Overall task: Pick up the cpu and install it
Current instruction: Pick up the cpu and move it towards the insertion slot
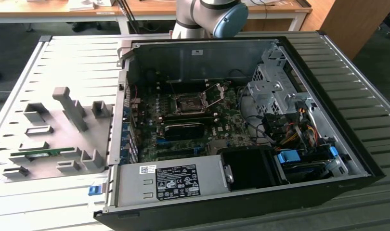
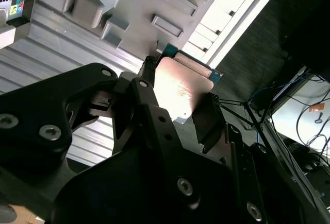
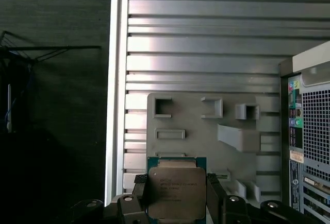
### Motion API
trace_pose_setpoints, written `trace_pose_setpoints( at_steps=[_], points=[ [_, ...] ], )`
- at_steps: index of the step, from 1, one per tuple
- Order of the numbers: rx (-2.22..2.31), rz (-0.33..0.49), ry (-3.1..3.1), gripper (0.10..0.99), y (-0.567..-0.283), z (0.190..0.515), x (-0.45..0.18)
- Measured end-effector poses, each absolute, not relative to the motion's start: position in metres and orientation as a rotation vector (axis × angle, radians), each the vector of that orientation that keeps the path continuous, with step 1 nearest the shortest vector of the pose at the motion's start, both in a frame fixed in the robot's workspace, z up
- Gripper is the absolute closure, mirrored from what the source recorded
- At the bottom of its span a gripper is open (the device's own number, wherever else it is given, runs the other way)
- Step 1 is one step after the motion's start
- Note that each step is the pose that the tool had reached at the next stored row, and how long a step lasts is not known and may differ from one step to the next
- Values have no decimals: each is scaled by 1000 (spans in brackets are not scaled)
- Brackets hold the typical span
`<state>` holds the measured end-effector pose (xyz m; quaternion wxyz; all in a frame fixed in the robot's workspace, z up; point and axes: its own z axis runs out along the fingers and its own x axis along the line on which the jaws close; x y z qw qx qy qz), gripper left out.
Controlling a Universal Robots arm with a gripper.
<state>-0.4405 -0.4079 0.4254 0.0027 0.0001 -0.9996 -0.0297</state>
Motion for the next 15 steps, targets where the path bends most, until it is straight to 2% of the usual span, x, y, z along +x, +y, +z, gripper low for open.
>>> trace_pose_setpoints(
  at_steps=[5,15],
  points=[
    [0,-93,-3135,545,-408,434,-438],
    [-1,-94,-3135,545,-408,432,-396]
  ],
)
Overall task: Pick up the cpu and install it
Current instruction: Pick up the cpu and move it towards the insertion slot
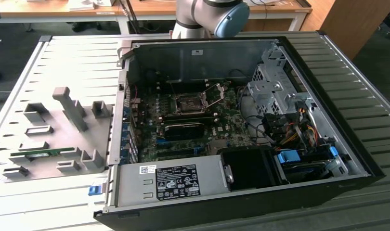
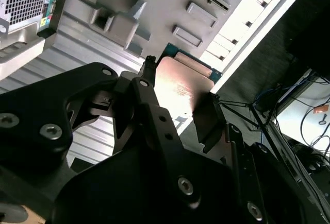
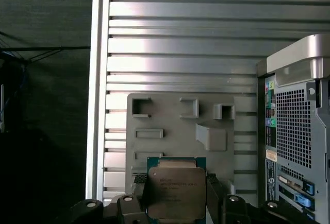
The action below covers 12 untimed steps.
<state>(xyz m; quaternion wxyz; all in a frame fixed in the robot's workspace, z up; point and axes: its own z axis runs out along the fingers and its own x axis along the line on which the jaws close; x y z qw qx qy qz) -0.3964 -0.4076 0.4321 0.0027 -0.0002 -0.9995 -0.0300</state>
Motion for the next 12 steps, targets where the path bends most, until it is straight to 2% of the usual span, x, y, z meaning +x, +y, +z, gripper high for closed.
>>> trace_pose_setpoints(
  at_steps=[12],
  points=[
    [-1,-94,-3133,545,-406,421,-342]
  ],
)
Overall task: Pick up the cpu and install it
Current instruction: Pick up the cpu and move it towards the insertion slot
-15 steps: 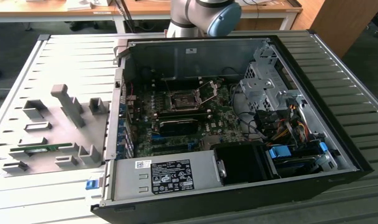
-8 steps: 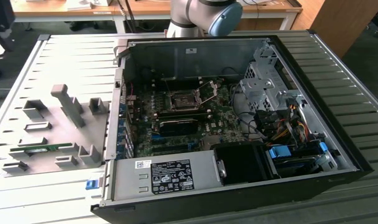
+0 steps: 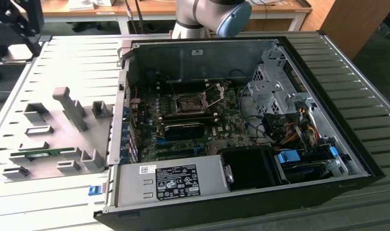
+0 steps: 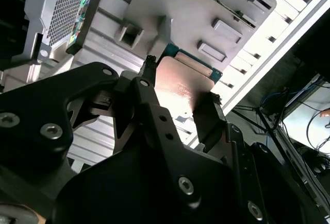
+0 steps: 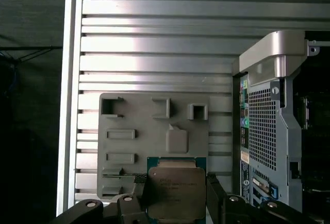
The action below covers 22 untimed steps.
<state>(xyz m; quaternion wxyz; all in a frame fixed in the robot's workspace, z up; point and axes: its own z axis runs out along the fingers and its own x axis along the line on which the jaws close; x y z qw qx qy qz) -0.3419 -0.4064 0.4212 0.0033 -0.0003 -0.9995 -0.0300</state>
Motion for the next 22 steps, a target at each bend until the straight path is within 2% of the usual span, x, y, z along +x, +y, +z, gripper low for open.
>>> trace_pose_setpoints(
  at_steps=[22],
  points=[
    [-1,-94,-3132,545,-405,405,-242]
  ],
)
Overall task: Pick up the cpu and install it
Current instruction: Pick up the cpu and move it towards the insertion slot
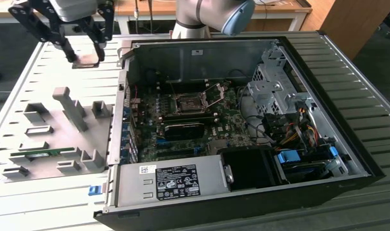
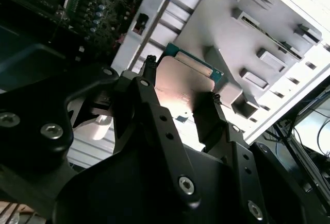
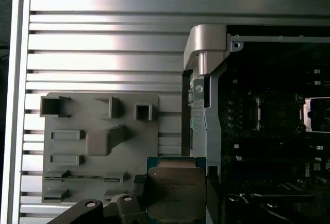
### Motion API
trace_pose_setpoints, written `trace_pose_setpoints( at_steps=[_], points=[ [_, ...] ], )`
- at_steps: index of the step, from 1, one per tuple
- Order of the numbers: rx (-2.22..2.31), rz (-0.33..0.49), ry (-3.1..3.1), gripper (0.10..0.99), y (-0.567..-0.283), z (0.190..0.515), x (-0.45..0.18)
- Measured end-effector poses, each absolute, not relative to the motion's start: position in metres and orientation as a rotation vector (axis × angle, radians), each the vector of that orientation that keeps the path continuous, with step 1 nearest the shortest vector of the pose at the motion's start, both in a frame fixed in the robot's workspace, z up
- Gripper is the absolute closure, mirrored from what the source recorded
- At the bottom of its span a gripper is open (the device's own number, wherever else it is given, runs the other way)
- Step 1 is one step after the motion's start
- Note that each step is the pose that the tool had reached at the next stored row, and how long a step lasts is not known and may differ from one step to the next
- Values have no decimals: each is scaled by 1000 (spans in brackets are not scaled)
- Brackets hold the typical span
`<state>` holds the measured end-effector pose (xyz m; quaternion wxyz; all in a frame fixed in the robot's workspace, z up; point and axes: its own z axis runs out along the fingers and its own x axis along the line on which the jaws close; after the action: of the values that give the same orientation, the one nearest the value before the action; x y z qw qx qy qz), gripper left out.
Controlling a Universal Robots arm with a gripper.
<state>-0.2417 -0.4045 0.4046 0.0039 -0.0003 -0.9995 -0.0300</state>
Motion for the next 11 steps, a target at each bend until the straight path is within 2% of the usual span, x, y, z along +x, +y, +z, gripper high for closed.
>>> trace_pose_setpoints(
  at_steps=[11],
  points=[
    [-1,-94,-3132,545,-404,399,-192]
  ],
)
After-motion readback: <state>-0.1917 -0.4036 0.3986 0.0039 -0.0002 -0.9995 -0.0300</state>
